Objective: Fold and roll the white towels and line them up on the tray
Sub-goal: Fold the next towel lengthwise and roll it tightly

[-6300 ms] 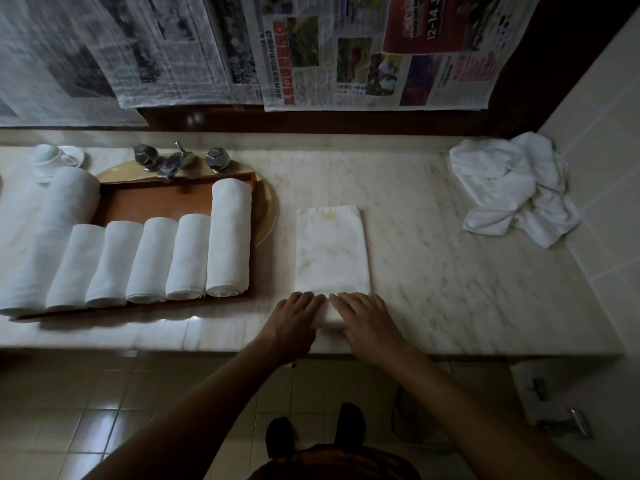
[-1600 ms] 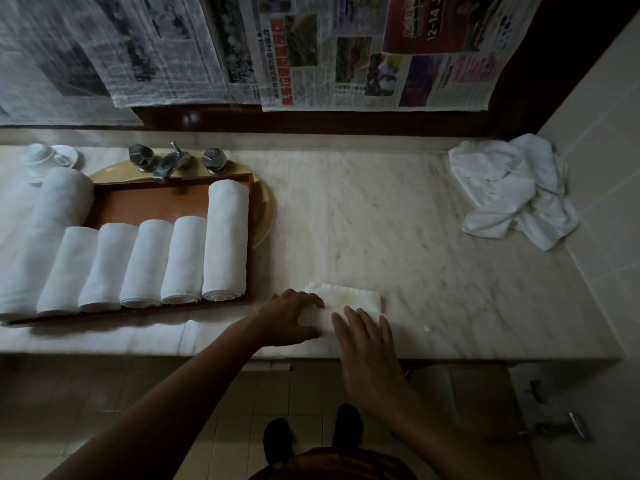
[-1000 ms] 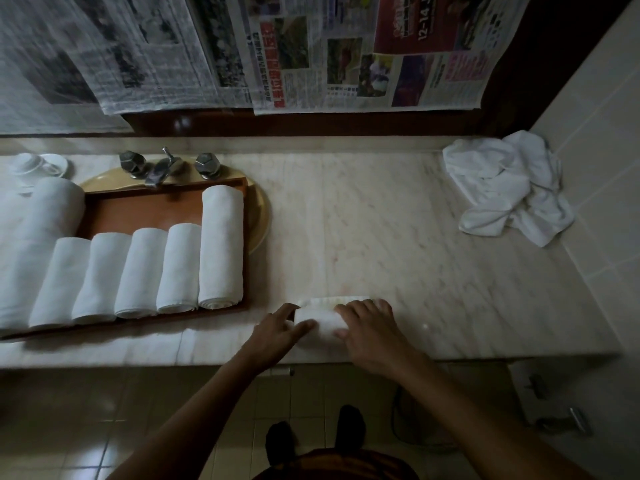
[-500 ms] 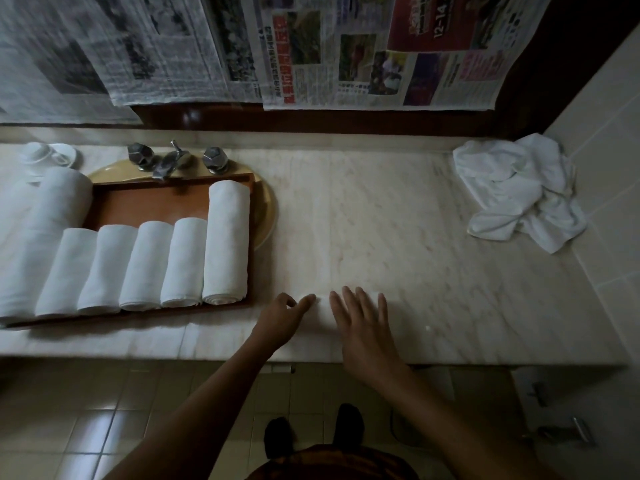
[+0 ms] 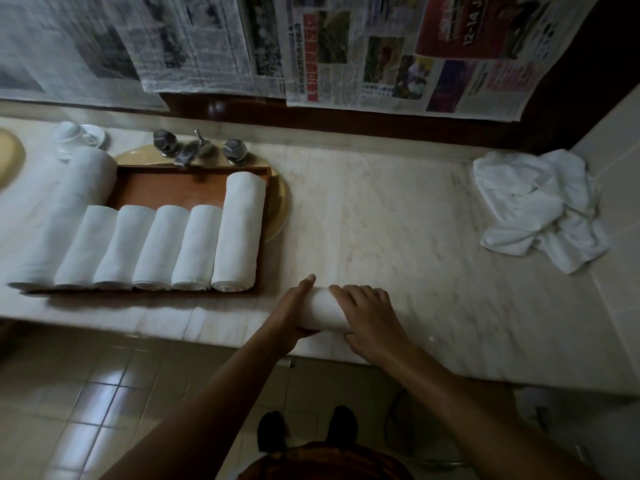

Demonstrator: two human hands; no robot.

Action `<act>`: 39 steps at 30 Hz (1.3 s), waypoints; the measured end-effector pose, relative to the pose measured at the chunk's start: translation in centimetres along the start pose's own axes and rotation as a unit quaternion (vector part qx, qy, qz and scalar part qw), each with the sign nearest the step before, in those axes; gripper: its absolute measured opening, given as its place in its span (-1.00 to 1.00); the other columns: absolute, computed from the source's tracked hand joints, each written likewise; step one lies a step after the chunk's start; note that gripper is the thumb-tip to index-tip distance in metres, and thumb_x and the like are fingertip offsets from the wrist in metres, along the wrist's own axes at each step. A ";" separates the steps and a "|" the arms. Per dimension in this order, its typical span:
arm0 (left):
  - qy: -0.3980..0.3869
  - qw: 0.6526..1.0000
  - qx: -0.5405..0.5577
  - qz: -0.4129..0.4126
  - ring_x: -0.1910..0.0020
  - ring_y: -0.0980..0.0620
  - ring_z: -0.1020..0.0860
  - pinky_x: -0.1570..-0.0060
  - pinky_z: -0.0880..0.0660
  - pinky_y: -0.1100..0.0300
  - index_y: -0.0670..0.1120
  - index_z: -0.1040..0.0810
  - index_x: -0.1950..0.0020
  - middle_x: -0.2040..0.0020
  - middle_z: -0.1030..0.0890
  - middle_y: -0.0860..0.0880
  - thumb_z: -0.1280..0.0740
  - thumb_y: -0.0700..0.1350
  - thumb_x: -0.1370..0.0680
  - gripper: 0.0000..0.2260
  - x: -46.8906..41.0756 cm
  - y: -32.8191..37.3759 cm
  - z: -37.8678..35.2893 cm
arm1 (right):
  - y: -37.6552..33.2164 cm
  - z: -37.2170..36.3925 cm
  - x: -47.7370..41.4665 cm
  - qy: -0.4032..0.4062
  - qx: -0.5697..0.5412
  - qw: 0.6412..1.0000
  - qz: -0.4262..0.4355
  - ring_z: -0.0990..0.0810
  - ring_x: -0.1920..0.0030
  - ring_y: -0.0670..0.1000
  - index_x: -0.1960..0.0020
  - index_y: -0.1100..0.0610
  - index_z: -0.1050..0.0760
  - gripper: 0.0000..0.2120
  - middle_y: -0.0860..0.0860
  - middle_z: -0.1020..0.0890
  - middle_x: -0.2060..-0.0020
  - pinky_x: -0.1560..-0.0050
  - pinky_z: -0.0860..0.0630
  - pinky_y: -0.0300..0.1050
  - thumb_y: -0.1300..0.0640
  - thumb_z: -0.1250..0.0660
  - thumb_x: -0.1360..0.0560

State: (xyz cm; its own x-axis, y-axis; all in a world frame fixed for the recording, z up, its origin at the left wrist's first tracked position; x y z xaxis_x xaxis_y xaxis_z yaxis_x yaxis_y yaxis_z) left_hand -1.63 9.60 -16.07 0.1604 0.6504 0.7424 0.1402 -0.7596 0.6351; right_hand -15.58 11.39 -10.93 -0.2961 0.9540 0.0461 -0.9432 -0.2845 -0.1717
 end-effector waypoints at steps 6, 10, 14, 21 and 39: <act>0.028 0.992 -0.002 -0.124 -0.18 -0.19 -0.60 -0.03 -0.62 -0.13 -0.08 -0.59 -0.19 -0.21 -0.60 -0.20 -0.41 0.14 -0.55 -0.64 2.0 2.8 1.6 | 3.7 2.2 2.2 0.053 -0.358 0.902 -0.235 -0.34 -0.45 0.00 -0.57 -0.05 -0.25 -0.29 -0.05 -0.34 -0.51 -0.44 -0.34 0.06 -0.31 -0.34 -0.54; 0.001 0.985 -0.009 -0.170 -0.04 -0.12 -0.58 0.04 -0.52 -0.03 -0.09 -0.60 -0.06 -0.04 -0.61 -0.14 -0.36 0.05 -0.62 -0.79 3.9 4.3 1.7 | 3.7 -0.4 3.1 -0.064 -0.680 0.596 -0.421 -0.59 -0.22 0.12 -0.36 -0.03 -0.45 -0.47 0.07 -0.58 -0.29 -0.27 -0.55 0.19 -0.32 -0.35 -0.53; 0.014 0.978 -0.017 -0.209 -0.03 -0.09 -0.57 0.00 -0.47 -0.04 -0.09 -0.61 -0.05 0.00 -0.62 -0.09 -0.38 0.11 -0.55 -0.72 5.1 5.1 3.2 | 2.9 1.0 1.1 -0.012 -0.682 0.637 -0.359 -0.63 -0.19 0.11 -0.17 0.01 -0.66 -0.75 0.08 -0.67 -0.19 -0.22 -0.57 0.11 -0.09 -0.33 -0.61; 0.073 0.968 0.009 -0.238 -0.09 -0.11 -0.60 -0.01 -0.52 0.00 -0.05 -0.63 -0.07 -0.06 -0.65 -0.10 -0.39 0.12 -0.46 -0.70 6.6 6.8 8.7 | -0.8 4.8 -2.5 0.130 -0.588 0.740 -0.301 -0.56 -0.07 -0.16 -0.03 -0.03 -0.65 -0.82 -0.14 -0.66 0.01 0.02 -0.44 -0.20 0.13 -0.27 -0.64; 0.056 0.899 -0.178 -0.395 0.02 0.00 -0.59 0.06 -0.53 0.00 -0.09 -0.56 0.06 0.03 -0.64 -0.05 -0.38 -0.14 -0.57 -0.96 13.4 21.1 27.1 | -23.9 7.5 -16.0 -0.119 -0.402 0.905 -0.068 -0.53 -0.26 -0.17 -0.35 -0.24 -0.45 -0.48 -0.18 -0.56 -0.31 -0.31 -0.51 0.01 -0.49 -0.12 -0.54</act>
State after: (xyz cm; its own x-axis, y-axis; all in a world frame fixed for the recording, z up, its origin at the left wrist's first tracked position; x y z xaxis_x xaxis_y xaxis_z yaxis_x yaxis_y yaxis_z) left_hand 29.92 2.32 1.53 0.0458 0.9984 0.0334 -0.1576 -0.0258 0.9872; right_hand 10.61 2.28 -0.19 -0.2990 0.9006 0.3154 -0.5869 0.0870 -0.8050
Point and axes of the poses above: each hand's wrist, its own x-axis away from the middle knuckle, its own z-axis out of the back of the hand, y = z × x, the point moved 9 cm from there along -x, towards the middle knuckle
